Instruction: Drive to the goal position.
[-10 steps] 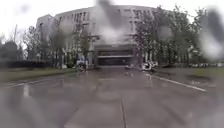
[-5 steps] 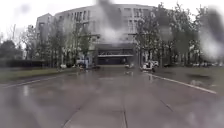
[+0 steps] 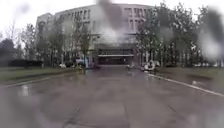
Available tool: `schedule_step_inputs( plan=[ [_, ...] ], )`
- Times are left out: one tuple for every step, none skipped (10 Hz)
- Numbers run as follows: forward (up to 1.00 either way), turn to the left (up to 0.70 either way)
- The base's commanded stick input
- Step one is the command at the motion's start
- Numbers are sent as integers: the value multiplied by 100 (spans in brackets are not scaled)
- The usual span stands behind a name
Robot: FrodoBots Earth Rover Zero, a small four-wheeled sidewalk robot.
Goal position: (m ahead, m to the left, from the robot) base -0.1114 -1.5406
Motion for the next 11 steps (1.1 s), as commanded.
schedule_step_inputs(
  plan=[
    [70, 0],
    [70, 0],
    [70, 0],
    [70, 0],
    [70, 0],
    [70, 0],
    [70, 0],
    [70, 0],
    [70, 0],
    [70, 0],
    [70, 0]
  ],
)
